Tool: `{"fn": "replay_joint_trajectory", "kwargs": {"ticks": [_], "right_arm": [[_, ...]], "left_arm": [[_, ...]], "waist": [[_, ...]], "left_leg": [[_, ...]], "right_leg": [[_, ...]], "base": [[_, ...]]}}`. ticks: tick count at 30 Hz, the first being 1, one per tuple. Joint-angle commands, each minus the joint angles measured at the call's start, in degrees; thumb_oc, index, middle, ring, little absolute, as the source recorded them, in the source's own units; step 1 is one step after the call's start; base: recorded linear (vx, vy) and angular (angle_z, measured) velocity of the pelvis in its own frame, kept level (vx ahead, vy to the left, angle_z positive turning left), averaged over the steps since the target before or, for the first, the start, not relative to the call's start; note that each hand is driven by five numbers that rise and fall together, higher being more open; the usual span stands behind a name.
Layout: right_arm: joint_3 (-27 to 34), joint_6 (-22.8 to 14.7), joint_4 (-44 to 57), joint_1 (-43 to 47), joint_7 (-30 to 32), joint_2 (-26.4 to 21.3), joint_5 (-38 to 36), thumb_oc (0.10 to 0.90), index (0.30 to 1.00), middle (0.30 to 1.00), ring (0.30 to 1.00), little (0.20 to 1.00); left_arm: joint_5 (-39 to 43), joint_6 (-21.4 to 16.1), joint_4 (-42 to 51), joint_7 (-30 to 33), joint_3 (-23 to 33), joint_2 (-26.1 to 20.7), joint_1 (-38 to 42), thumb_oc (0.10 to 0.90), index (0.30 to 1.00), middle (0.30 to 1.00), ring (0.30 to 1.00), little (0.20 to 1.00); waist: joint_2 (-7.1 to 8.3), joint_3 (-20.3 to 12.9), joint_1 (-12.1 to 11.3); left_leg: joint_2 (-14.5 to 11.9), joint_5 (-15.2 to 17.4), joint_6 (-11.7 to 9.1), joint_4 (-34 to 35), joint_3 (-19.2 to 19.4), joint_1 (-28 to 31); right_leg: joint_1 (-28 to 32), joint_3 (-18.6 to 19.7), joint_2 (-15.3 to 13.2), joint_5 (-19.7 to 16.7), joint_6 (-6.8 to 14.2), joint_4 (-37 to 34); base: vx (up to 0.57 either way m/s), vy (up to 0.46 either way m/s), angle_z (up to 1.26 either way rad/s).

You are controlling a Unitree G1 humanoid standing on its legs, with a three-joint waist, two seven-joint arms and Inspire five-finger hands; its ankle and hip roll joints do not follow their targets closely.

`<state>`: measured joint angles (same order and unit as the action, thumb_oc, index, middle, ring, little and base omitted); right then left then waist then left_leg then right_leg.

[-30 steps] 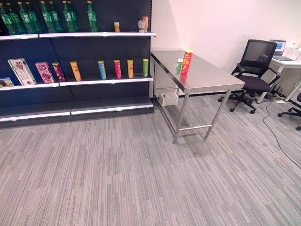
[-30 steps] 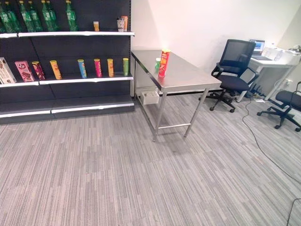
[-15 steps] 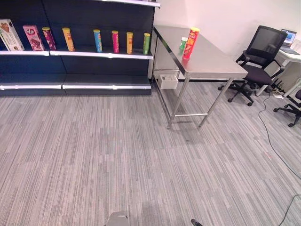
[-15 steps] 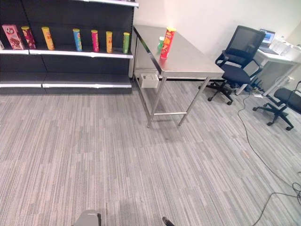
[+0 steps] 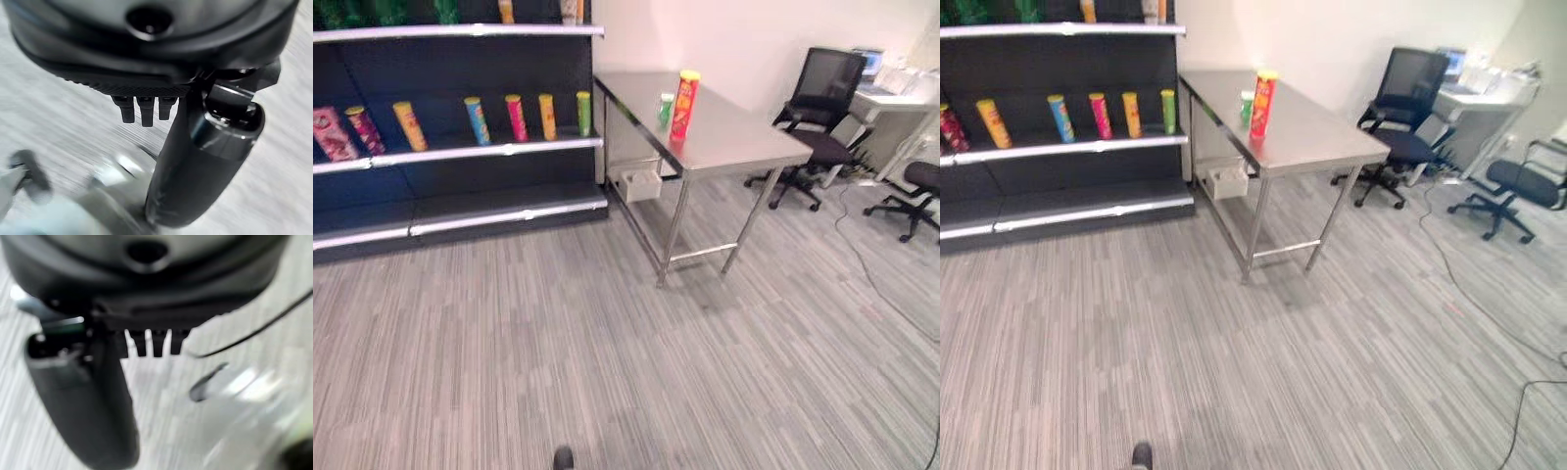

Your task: Put the goods on the table back onto the shelves and tidy them up.

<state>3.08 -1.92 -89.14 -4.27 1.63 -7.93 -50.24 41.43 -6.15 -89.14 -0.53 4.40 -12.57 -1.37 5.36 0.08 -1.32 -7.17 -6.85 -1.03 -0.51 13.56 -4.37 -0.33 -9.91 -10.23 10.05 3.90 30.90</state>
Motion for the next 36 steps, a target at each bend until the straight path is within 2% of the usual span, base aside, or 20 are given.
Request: {"fn": "replay_joint_trajectory", "kwargs": {"ticks": [1,3,4,5,6,8,10,14,15,18,19,20,22,23,24,27,29,32,34,36], "right_arm": [[-0.92,-1.78,3.06,7.13,-1.31,1.43,1.94,0.800,0.900,0.900,0.900,0.900],[-4.14,-2.51,7.20,6.54,-2.53,2.52,2.84,0.800,0.900,0.900,0.900,0.900],[-4.20,-2.50,7.28,6.45,-2.49,2.53,2.84,0.800,0.900,0.900,0.900,0.900],[-4.75,-2.83,7.57,6.35,-2.09,2.01,3.78,0.800,0.900,0.900,0.900,0.900],[-4.76,-2.64,6.62,6.04,-2.12,1.79,4.55,0.800,0.900,0.900,0.900,0.900],[-4.57,-2.15,5.57,5.93,-2.23,1.67,5.14,0.800,0.900,0.900,0.900,0.900],[-4.15,-1.34,4.11,5.73,-2.33,1.64,6.07,0.800,0.900,0.900,0.900,0.900],[-2.75,-0.80,0.07,5.04,-2.48,0.48,6.63,0.800,0.900,0.900,0.900,0.900],[-2.25,-1.49,0.18,5.53,-2.43,-1.02,6.80,0.800,0.900,0.900,0.900,0.900],[-3.63,-2.80,2.76,8.20,-1.78,-2.29,6.85,0.800,0.900,0.900,0.900,0.900],[-5.33,-3.73,5.72,10.20,-1.02,-2.58,6.73,0.800,0.900,0.900,0.900,0.900],[-6.19,-3.96,6.69,11.21,-0.72,-2.69,7.23,0.800,0.900,0.900,0.900,0.900],[-9.10,-4.03,9.09,13.91,-0.69,-2.82,9.76,0.800,0.900,0.900,0.900,0.900],[-9.66,-4.02,9.53,14.02,-0.58,-2.77,10.70,0.800,0.900,0.900,0.900,0.900],[-11.00,-3.79,8.90,13.73,-0.30,-2.74,13.22,0.800,0.900,0.900,0.900,0.900],[-11.11,-3.46,6.65,12.92,0.59,-3.39,15.13,0.800,0.900,0.900,0.900,0.900],[-10.50,-3.74,5.94,12.42,1.06,-4.26,16.14,0.800,0.900,0.900,0.900,0.900],[-9.70,-2.96,5.20,11.74,0.45,-4.73,18.33,0.800,0.900,0.900,0.900,0.900],[-8.80,-2.74,5.13,11.43,0.28,-4.88,18.32,0.800,0.900,0.900,0.900,0.900],[-7.18,-2.72,6.23,11.31,0.22,-4.96,16.44,0.800,0.900,0.900,0.900,0.900]], "left_arm": [[-10.48,-1.06,-0.08,0.02,-2.31,-3.26,1.97,0.800,0.900,0.900,0.900,0.900],[-13.56,-0.90,0.01,-1.00,-3.69,-2.85,0.65,0.800,0.900,0.900,0.900,0.900],[-13.57,-0.90,0.02,-1.01,-3.66,-2.85,0.59,0.800,0.900,0.900,0.900,0.900],[-14.34,-1.12,0.11,-1.30,-4.28,-1.59,0.43,0.800,0.900,0.900,0.900,0.900],[-15.65,-1.22,0.46,-1.32,-5.16,-0.73,1.01,0.800,0.900,0.900,0.900,0.900],[-16.69,-1.43,0.56,-1.23,-5.69,-0.29,1.58,0.800,0.900,0.900,0.900,0.900],[-18.50,-1.57,1.44,-1.09,-7.02,0.68,2.22,0.800,0.900,0.900,0.900,0.900],[-22.53,-2.41,3.34,-1.97,-11.69,2.46,1.67,0.800,0.900,0.900,0.900,0.900],[-20.94,-3.12,4.79,-2.65,-12.73,3.05,1.46,0.800,0.900,0.900,0.900,0.900],[-20.41,-3.35,7.25,-3.11,-15.71,3.39,1.80,0.800,0.900,0.900,0.900,0.900],[-19.91,-3.64,8.83,-2.73,-16.70,3.23,2.15,0.800,0.900,0.900,0.900,0.900],[-19.79,-3.61,8.86,-2.62,-16.90,3.39,2.35,0.800,0.900,0.900,0.900,0.900],[-15.58,-3.49,9.97,-2.91,-15.47,3.82,2.60,0.800,0.900,0.900,0.900,0.900],[-15.13,-3.37,10.05,-2.88,-15.52,3.98,2.73,0.800,0.900,0.900,0.900,0.900],[-15.16,-3.56,10.05,-2.71,-16.26,4.14,3.18,0.800,0.900,0.900,0.900,0.900],[-14.46,-3.85,10.85,-1.96,-18.30,4.00,4.26,0.800,0.900,0.900,0.900,0.900],[-12.62,-4.38,11.77,-1.65,-18.74,4.05,4.44,0.800,0.900,0.900,0.900,0.900],[-12.84,-4.42,11.98,-1.80,-18.62,4.08,4.35,0.800,0.900,0.900,0.900,0.900],[-13.46,-4.44,12.08,-1.68,-18.74,3.90,4.54,0.800,0.900,0.900,0.900,0.900],[-16.20,-4.34,12.20,-1.69,-20.40,3.46,5.18,0.800,0.900,0.900,0.900,0.900]], "waist": [[-0.60,1.07,0.81],[-1.32,2.73,2.99],[-1.28,2.78,3.03],[-0.73,3.75,4.14],[0.25,3.71,5.00],[0.67,3.85,5.51],[0.88,3.76,6.05],[0.26,1.94,6.44],[-0.70,1.79,6.33],[-0.80,2.32,5.80],[-0.61,3.27,5.11],[-0.50,3.63,4.84],[0.34,4.08,3.07],[0.14,4.06,2.72],[-1.33,4.09,1.92],[-3.39,4.94,0.52],[-4.95,5.15,0.27],[-6.37,4.46,0.55],[-6.30,4.08,1.23],[-5.91,4.04,2.63]], "left_leg": [[2.49,1.60,1.94,2.25,1.26,-1.66],[4.36,3.59,2.60,5.01,0.81,4.01],[4.37,3.67,2.57,4.97,0.80,4.11],[6.13,6.38,2.09,5.51,0.70,7.51],[7.07,8.47,1.19,5.51,-0.15,9.36],[7.20,9.71,0.87,5.51,-0.54,10.52],[7.24,10.78,0.72,5.51,-1.14,11.91],[7.77,13.90,1.01,5.22,-3.81,15.96],[6.83,15.17,-0.03,-2.49,-3.56,14.50],[3.84,12.26,-3.33,-17.89,-2.03,7.21],[1.24,10.16,-4.32,-26.16,-0.56,2.63],[-0.42,10.17,-4.12,-27.59,0.53,1.02],[-2.30,11.91,-2.35,-19.10,0.72,-3.03],[-2.91,10.12,-2.77,-15.98,0.07,-3.37],[-4.96,2.84,-4.80,-6.69,-2.91,-4.58],[-9.28,-2.77,-6.92,4.59,-11.88,-8.07],[-11.23,-3.62,-8.52,5.51,-19.08,-9.25],[-10.99,-2.24,-9.26,2.41,-23.05,-7.14],[-9.87,-1.08,-8.93,0.20,-22.46,-7.84],[-6.73,0.96,-7.46,-3.63,-20.11,-8.45]], "right_leg": [[1.86,-0.98,-7.35,-21.61,6.55,2.86],[-5.63,-1.32,-1.17,-13.76,3.44,2.80],[-5.51,-1.34,-1.19,-13.64,3.40,2.86],[-7.78,-4.91,2.40,-12.00,2.94,-12.22],[-9.25,-6.41,3.47,-14.20,3.75,-24.09],[-9.57,-6.68,3.69,-16.64,4.79,-28.48],[-10.76,-7.38,2.68,-19.06,5.74,-30.95],[-7.06,-6.78,4.55,-17.95,4.04,-31.83],[-4.56,-8.11,5.15,-17.40,3.25,-32.97],[-1.91,-9.08,5.54,-17.21,1.79,-35.39],[-0.54,-8.97,5.72,-15.59,0.78,-35.90],[-0.10,-8.92,5.60,-14.99,0.68,-35.90],[1.49,-6.75,4.02,-13.26,1.32,-35.90],[1.99,-6.26,4.05,-12.83,1.31,-35.90],[3.48,-5.01,5.12,-11.09,1.11,-35.90],[6.00,-1.64,5.56,-5.66,0.57,-31.99],[7.25,2.02,4.84,-3.01,1.36,-29.40],[7.69,4.77,2.89,-2.20,3.19,-26.92],[7.66,5.02,1.33,-2.48,4.13,-26.03],[5.75,6.88,-1.35,-5.50,4.95,-22.11]], "base": [[0.44,0.620,-0.43],[0.39,0.432,-0.38],[0.46,0.234,-0.26],[0.57,0.178,-0.12],[0.57,0.180,-0.01],[0.32,0.037,-0.02],[0.36,0.025,0.65],[0.40,0.020,0.63],[0.39,0.017,0.85],[0.23,-0.001,0.53],[0.18,0.022,-0.24],[0.25,0.115,-0.34],[0.34,0.287,-0.17],[0.41,0.427,-0.52],[0.36,0.371,-0.55],[0.47,0.467,-0.49],[0.39,0.479,-0.90],[0.34,0.575,-1.20],[0.24,0.504,-0.59],[0.18,0.517,-0.10]]}}
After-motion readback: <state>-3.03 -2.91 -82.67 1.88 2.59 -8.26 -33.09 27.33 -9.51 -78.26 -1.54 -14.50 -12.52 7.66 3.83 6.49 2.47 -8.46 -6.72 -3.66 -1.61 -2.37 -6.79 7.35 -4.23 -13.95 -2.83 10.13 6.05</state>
